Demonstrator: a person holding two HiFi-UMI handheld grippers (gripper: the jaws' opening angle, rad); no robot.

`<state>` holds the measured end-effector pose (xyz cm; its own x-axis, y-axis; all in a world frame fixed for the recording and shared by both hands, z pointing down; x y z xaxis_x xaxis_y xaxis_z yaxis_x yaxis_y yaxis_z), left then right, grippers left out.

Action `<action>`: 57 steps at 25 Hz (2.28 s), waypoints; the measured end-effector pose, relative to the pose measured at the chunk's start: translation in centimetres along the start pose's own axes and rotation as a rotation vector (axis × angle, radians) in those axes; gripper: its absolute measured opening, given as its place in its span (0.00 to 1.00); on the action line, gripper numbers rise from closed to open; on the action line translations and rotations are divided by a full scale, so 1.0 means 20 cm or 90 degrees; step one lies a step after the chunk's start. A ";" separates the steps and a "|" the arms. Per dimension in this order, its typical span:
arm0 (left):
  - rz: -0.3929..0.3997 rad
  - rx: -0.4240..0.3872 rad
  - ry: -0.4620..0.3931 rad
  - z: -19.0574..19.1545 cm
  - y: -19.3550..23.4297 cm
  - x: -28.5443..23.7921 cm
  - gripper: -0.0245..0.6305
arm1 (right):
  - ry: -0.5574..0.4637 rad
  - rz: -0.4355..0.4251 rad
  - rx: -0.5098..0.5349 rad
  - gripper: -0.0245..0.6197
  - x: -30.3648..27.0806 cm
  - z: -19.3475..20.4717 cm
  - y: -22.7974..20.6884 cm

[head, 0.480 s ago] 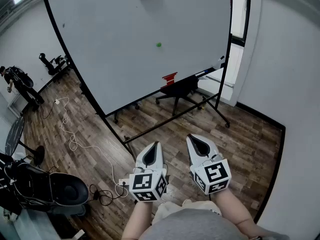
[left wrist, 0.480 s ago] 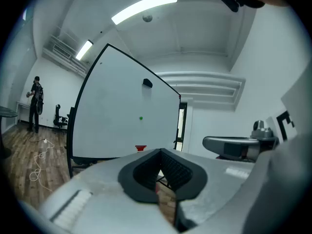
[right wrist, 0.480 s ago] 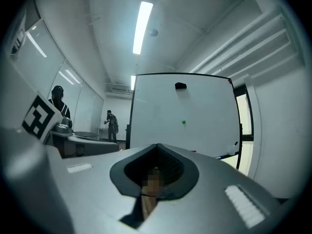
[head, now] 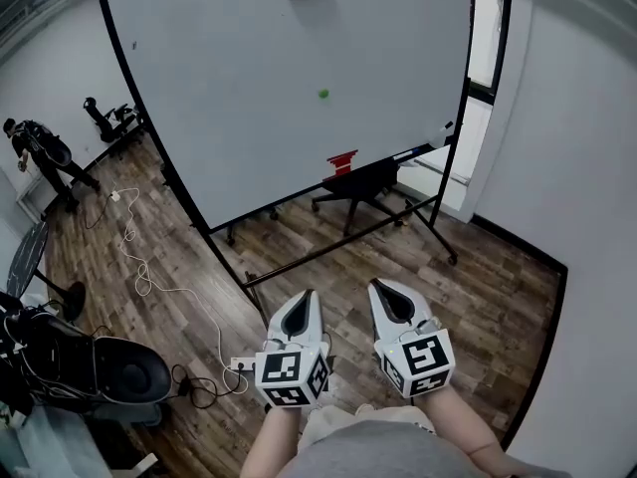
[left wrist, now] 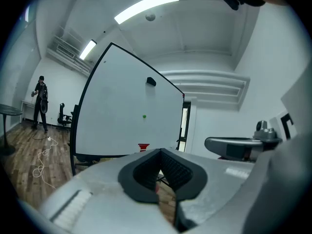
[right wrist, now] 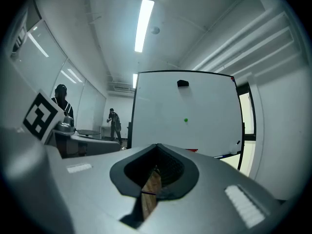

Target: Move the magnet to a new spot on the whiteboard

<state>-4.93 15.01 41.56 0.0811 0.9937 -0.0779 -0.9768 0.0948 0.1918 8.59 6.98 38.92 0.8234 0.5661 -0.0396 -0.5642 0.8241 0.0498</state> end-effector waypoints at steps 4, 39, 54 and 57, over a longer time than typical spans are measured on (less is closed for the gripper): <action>0.002 0.012 0.002 0.02 -0.02 0.00 0.04 | -0.013 -0.013 0.003 0.04 -0.01 0.02 -0.01; -0.020 0.031 0.000 -0.12 0.23 -0.70 0.04 | -0.006 -0.059 -0.056 0.02 -0.68 -0.01 -0.42; -0.019 0.020 0.006 -0.28 0.57 -1.32 0.04 | -0.021 -0.054 -0.041 0.02 -1.36 -0.12 -0.69; -0.021 0.013 0.006 -0.31 0.66 -1.43 0.04 | -0.027 -0.052 -0.037 0.02 -1.50 -0.14 -0.72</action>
<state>-21.32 -12.45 40.34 0.1112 0.9893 -0.0941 -0.9693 0.1289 0.2093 -8.15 -21.82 36.64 0.8680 0.4966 0.0015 -0.4966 0.8679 -0.0092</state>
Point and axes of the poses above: the fingertips, and each gripper's own axes: x backward along the fingers, y to its left, z out of its underside, the point moved 6 cm from there along x, backward along the fingers, and after that the axes turned 5 degrees about z, right-handed, at the moved point
